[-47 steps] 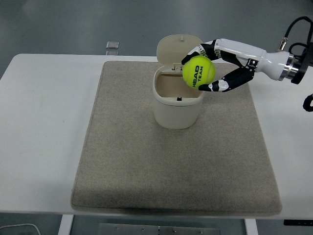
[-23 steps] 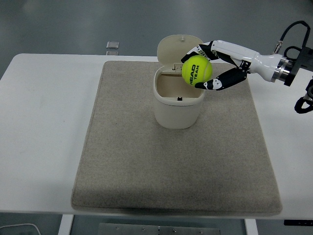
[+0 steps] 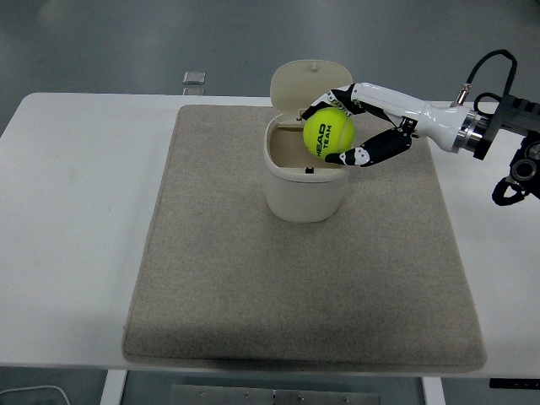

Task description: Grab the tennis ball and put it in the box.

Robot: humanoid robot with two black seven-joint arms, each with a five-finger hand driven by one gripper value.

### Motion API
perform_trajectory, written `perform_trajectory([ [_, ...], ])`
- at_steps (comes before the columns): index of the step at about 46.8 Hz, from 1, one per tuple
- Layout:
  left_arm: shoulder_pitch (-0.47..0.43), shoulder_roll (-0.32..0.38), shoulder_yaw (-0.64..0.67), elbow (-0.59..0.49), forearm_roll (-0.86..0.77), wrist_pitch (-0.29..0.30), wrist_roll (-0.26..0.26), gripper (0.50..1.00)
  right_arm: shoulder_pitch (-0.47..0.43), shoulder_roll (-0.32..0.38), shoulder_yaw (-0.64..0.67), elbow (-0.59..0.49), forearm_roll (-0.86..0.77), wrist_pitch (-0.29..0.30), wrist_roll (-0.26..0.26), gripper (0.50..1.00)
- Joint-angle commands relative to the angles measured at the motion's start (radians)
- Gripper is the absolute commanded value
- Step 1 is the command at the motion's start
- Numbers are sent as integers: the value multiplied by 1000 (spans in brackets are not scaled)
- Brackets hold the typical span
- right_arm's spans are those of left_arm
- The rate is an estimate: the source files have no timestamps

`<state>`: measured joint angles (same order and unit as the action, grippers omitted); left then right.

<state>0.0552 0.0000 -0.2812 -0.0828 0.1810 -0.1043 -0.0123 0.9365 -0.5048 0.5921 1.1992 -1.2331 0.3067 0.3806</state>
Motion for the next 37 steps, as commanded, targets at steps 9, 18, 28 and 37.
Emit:
perform_trajectory([
  [9,0,0,1,0,0,0,0,992,-8,5,0,-4,0,-12,-19,539],
  [18,0,0,1,0,0,0,0,992,-16,5,0,-6,0,-12,-19,639],
  [28,0,0,1,0,0,0,0,992,-18,5,0,-6,1,-12,-17,748],
  [37,0,0,1,0,0,0,0,992,-16,5,2,-6,1,-11,-17,758],
])
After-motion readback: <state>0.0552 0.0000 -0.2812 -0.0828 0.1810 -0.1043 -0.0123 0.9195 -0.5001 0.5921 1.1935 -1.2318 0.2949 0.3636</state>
